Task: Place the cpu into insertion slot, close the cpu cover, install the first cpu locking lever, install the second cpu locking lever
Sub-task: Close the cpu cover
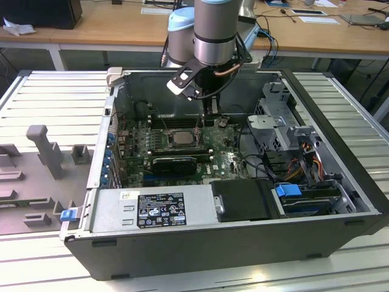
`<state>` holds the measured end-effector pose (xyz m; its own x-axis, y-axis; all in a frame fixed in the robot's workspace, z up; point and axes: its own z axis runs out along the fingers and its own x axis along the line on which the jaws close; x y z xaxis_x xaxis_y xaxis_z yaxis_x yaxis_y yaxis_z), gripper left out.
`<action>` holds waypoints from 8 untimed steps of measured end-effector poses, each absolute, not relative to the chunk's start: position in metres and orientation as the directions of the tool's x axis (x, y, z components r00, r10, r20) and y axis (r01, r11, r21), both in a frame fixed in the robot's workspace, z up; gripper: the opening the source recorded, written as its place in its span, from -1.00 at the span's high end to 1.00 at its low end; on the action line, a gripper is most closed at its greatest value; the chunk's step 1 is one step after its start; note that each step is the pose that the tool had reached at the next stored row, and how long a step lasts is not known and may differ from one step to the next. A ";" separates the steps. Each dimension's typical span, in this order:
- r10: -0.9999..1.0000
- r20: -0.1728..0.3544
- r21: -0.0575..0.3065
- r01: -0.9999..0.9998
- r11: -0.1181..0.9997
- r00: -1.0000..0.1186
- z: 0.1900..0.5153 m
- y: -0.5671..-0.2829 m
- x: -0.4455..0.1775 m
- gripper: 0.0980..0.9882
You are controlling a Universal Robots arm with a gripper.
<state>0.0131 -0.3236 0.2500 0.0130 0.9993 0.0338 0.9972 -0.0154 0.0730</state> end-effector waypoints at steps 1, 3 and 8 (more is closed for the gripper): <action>0.999 0.034 0.073 0.997 -0.015 0.013 0.250 -0.324 0.012 0.98; 0.999 0.034 0.073 0.997 -0.016 0.013 0.250 -0.324 0.009 0.98; 0.999 0.034 0.073 0.997 -0.016 0.013 0.250 -0.324 -0.004 0.98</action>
